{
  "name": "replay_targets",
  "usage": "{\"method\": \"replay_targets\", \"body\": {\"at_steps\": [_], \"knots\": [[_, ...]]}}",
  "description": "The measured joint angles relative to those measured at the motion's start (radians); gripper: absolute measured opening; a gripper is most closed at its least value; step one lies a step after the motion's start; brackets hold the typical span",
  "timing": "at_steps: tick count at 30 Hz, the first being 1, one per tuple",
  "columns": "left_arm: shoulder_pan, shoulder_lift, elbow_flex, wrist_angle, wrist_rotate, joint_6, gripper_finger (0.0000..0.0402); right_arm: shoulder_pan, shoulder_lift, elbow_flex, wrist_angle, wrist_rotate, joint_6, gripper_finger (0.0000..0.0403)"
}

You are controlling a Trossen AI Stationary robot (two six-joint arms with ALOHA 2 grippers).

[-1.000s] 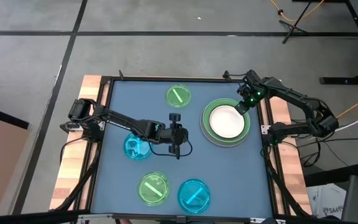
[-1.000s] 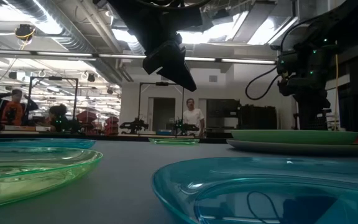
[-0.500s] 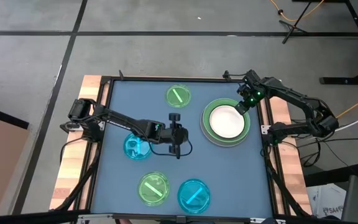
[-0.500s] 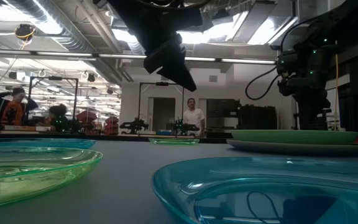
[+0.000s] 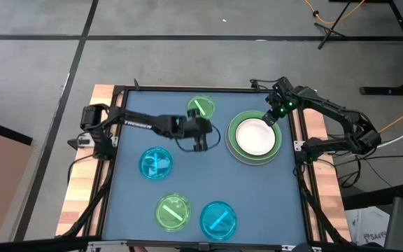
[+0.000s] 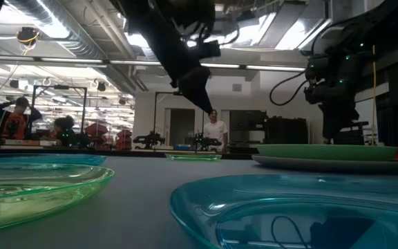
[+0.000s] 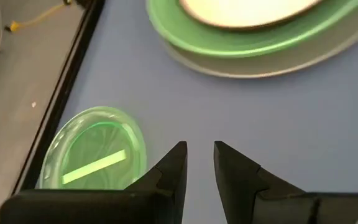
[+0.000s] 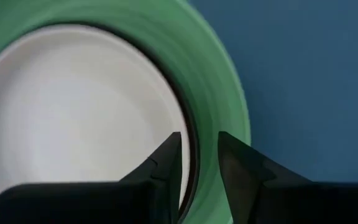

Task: Stack plastic plates
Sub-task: Stack the top small light green plate on the white plate

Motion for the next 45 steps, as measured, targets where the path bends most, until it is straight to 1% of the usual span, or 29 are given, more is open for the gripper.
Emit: {"method": "replay_targets", "body": {"at_steps": [4,7,11,18,23,29,38,42,45], "knots": [[0.11,0.0,0.0,0.006,0.069,0.016,0.0073,0.0,0.0,0.0,0.036,0.0,0.0,0.0092],[0.188,0.0,0.0,0.016,0.095,-0.02,0.0073,0.0,0.0,0.0,0.034,0.0,0.0,0.0092],[0.283,0.0,0.0,0.039,0.097,-0.134,0.0073,0.0,0.0,0.0,0.034,0.0,0.0,0.0092],[0.442,0.0,0.0,0.044,0.104,-0.418,0.0073,0.0,0.0,0.0,0.035,0.0,0.0,0.0092],[0.525,0.0,0.0,0.042,0.131,-0.483,0.0073,0.0,0.0,0.0,0.035,0.0,0.0,0.0092],[0.587,0.0,0.0,0.031,0.217,-0.534,0.0073,0.0,0.0,0.0,0.035,0.0,0.0,0.0092],[0.613,0.0,0.0,-0.056,0.227,-0.538,0.0073,0.0,0.0,0.0,0.036,0.0,0.0,0.0092],[0.613,0.0,0.0,-0.06,0.27,-0.56,0.0073,0.0,0.0,0.0,0.036,0.0,0.0,0.0092],[0.611,0.0,0.0,-0.06,0.279,-0.563,0.0073,0.0,0.0,0.0,0.036,0.0,0.0,0.0092]]}}
